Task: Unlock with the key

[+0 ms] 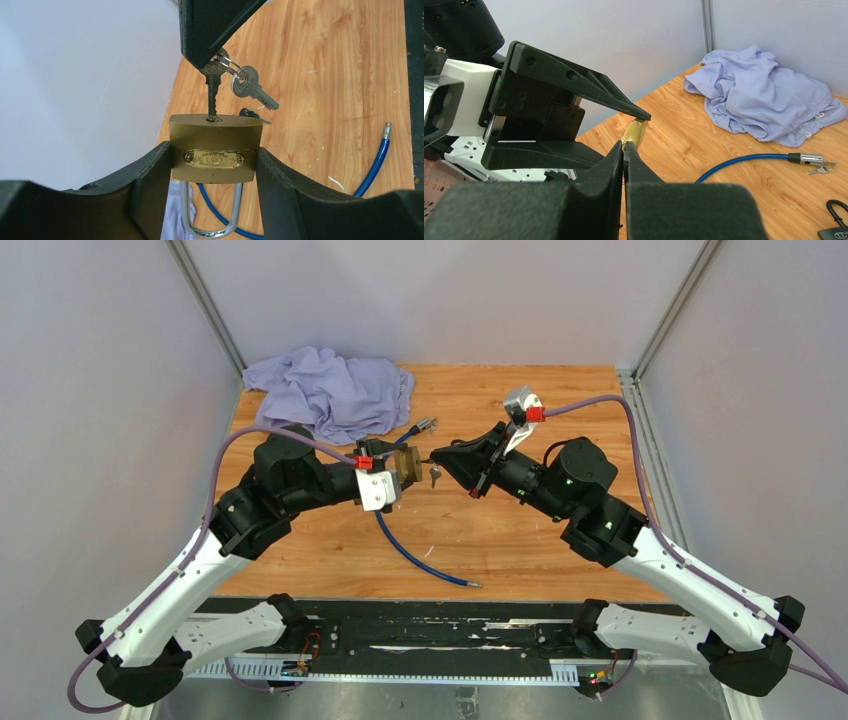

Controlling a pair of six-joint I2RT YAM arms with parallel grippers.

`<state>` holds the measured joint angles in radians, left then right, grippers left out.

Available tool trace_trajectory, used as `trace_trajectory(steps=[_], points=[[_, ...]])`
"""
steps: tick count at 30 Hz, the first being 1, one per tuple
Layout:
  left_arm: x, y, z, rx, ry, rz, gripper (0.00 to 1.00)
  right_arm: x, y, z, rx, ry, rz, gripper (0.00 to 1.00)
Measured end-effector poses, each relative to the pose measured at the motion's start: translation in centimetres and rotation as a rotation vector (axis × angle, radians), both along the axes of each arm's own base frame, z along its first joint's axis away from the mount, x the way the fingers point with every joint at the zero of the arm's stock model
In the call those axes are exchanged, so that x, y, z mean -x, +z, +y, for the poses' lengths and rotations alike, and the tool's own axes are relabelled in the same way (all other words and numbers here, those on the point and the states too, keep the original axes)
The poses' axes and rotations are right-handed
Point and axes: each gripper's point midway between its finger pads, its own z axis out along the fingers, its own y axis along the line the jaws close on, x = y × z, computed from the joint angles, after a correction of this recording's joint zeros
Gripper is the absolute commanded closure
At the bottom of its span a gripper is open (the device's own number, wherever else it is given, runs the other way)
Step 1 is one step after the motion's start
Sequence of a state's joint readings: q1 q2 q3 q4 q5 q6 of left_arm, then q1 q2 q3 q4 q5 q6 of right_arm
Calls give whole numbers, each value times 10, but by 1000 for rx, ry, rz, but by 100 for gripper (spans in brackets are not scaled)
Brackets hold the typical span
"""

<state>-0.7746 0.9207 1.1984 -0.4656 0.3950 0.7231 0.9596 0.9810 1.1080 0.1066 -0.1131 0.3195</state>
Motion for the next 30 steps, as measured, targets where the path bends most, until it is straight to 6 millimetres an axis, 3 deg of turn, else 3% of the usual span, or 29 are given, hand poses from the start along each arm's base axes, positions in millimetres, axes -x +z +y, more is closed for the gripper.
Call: trace_trajectory(steps=[30], points=[[-4, -3, 3, -11, 29, 3, 100, 4, -5, 8, 12, 21, 5, 99]])
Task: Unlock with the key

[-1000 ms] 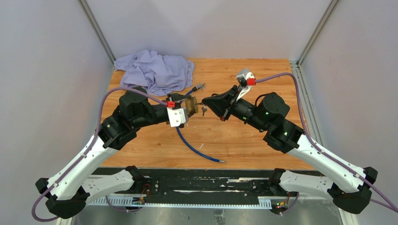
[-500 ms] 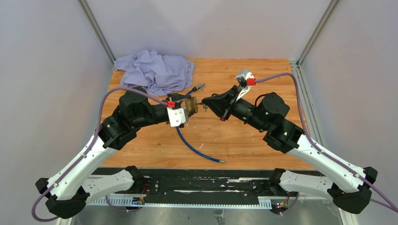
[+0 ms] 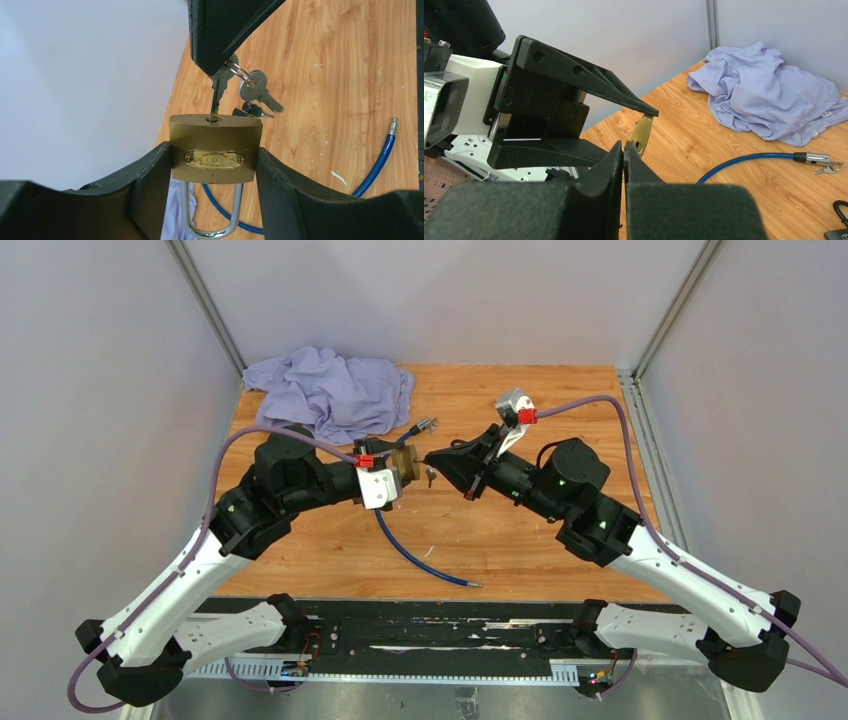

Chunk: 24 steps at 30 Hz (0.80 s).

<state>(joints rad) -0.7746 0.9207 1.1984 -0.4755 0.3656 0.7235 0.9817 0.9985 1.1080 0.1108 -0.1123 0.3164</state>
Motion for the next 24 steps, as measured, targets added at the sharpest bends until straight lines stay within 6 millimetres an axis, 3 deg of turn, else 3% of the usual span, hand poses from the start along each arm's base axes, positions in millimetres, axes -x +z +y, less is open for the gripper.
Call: trace_trajectory(steps=[24], points=[[2, -10, 3, -48, -10, -4, 100, -1, -7, 5, 14, 5, 10, 99]])
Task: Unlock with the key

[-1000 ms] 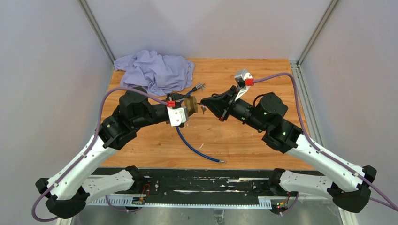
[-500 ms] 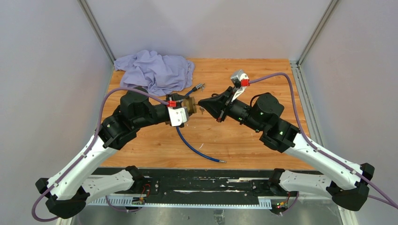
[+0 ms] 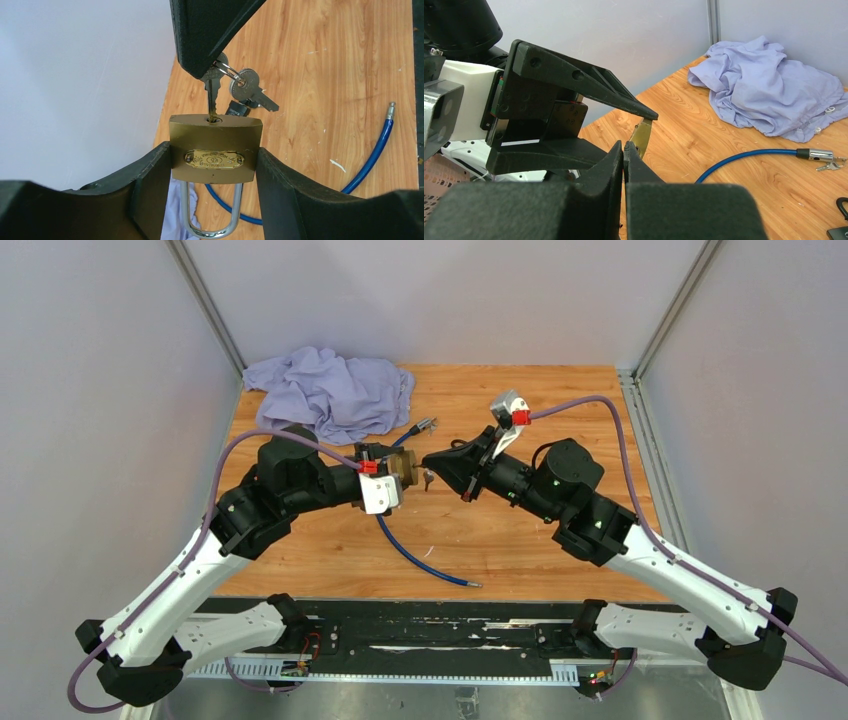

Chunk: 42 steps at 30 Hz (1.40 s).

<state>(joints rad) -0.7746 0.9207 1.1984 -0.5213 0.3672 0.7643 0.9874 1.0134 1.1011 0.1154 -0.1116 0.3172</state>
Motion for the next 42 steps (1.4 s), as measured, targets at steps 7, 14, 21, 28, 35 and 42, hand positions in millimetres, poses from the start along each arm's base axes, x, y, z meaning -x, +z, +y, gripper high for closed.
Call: trace_trajectory(steps=[7, 14, 21, 28, 35, 42], points=[[1, 0, 0, -5, -9, -11, 100, 2, -5, -3, -4, -2, 7, 99], [4, 7, 3, 13, -10, -29, 100, 5, -9, -7, -11, -3, 18, 99], [4, 8, 4, -18, -33, -88, 100, 6, -9, -7, -14, 1, 26, 99], [0, 6, 7, -88, -45, -181, 100, 7, -18, -3, 18, 19, 47, 99], [-5, 4, 11, -133, -41, -237, 100, 5, -27, 1, 42, 22, 76, 99], [-5, -4, 14, -185, -66, -318, 100, 5, -32, 4, 45, 25, 104, 99]])
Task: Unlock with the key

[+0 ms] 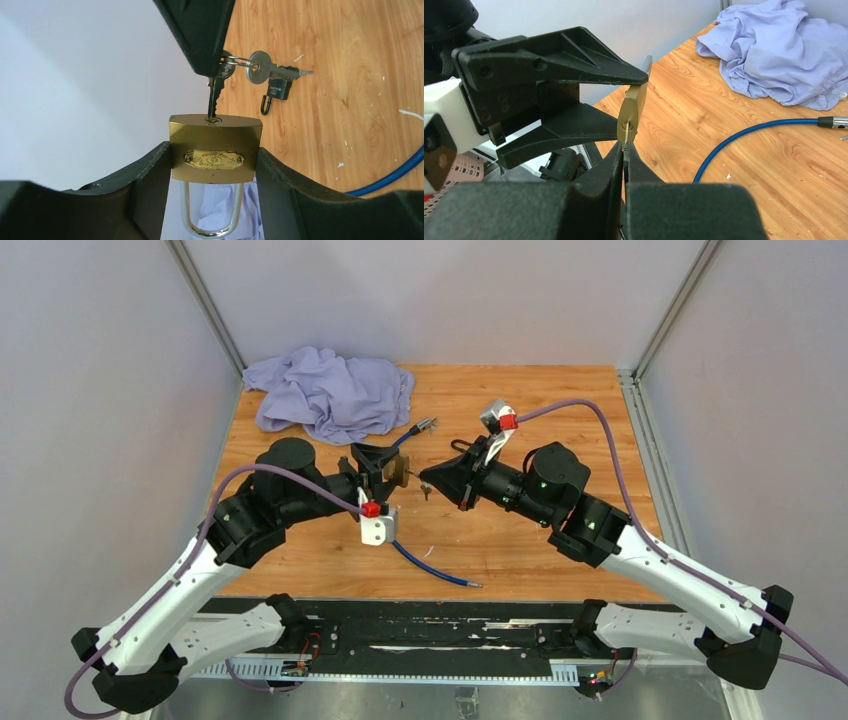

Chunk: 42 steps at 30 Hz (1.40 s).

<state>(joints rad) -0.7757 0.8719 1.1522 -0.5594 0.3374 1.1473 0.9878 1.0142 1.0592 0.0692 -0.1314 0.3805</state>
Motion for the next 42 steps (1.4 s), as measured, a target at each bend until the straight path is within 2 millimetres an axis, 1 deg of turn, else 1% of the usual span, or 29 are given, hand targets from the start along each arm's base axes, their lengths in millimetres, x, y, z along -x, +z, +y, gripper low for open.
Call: trace_trajectory(steps=[5, 7, 18, 26, 36, 42], points=[[1, -8, 0, -48, -27, -55, 100, 1, -3, 2, 2, 8, 24, 99], [2, -8, 0, -57, -34, -69, 100, 1, -4, 3, 2, 9, 31, 99], [-1, -7, 1, -57, -15, -70, 100, 0, -8, 7, 3, 9, 58, 99], [-1, -14, -1, -80, -26, -99, 100, -2, -13, 10, 8, 8, 81, 100], [1, -9, 0, -70, -30, -119, 100, -1, -10, 10, -8, 9, 88, 99], [5, -7, -4, -55, -47, -116, 100, -2, -10, 15, -21, 19, 97, 99]])
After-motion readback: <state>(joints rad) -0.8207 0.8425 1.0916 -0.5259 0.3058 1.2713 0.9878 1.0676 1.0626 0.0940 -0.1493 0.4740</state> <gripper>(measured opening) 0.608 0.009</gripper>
